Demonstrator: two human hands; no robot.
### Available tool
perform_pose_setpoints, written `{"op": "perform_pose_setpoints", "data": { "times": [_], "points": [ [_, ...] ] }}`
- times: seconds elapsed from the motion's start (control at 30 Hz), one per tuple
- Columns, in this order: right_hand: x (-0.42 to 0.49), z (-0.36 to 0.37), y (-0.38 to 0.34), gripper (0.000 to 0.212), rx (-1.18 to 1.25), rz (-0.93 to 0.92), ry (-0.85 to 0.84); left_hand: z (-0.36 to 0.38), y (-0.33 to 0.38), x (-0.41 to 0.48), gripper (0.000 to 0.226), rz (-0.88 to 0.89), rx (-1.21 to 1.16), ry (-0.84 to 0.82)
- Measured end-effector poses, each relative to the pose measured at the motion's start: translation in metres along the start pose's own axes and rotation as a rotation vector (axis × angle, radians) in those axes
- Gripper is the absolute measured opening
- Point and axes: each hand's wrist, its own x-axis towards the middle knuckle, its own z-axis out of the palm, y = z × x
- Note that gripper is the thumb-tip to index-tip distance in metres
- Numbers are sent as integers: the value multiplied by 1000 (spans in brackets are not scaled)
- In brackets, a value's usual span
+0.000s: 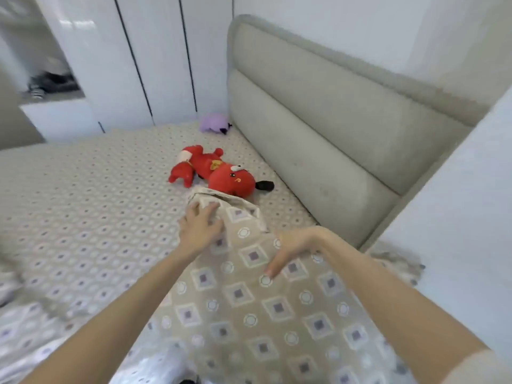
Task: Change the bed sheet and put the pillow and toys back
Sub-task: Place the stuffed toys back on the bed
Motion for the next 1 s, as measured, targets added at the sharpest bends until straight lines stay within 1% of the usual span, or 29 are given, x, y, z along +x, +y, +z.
{"op": "perform_pose_setpoints", "data": {
  "times": [0.1,0.13,0.17,0.23,0.27,0.33,0.37,0.4,0.5,0.6,0.63,0.7,0.77,0.9,1.0],
  "points": [
    [55,-5,-74,43,-136,-18,-102,-58,-57,19,48,-103,-54,76],
    [66,-7,-86,44,-174,-8,-83,-68,-67,23,47,-119,-63,85],
    [99,-9,-119,47,-249,-16,-49,-97,-95,35,48,-147,-82,106],
    [134,-15,-143,53,-329,-33,185,-124,-120,47,48,-124,-77,106],
    [166,-16,-162,51,-329,-46,317,-143,-142,57,47,-133,-87,108],
    [208,-14,-187,35,-302,-28,603,-168,-172,71,48,-142,-111,94],
    [226,-10,-197,34,-313,-6,688,-177,-185,76,49,-154,-115,83],
    [238,-6,-203,36,-348,2,716,-182,-197,81,49,-163,-118,71],
    [269,10,-216,44,-430,-48,696,-188,-227,93,48,-212,-130,16],
    [291,27,-207,50,-335,-88,624,-178,-249,103,49,-219,-98,-27],
    [295,32,-201,52,-327,-83,594,-172,-251,104,49,-210,-79,-35],
    [306,44,-189,54,-389,-40,556,-158,-260,108,48,-191,-21,-62],
    [318,55,-177,55,-436,-2,547,-140,-267,112,48,-180,86,-72],
    [343,77,-152,56,-419,1,582,-100,-281,124,51,-180,254,-97],
    [375,87,-132,56,-544,-29,644,-65,-298,141,51,-142,372,-98]
  ]
}}
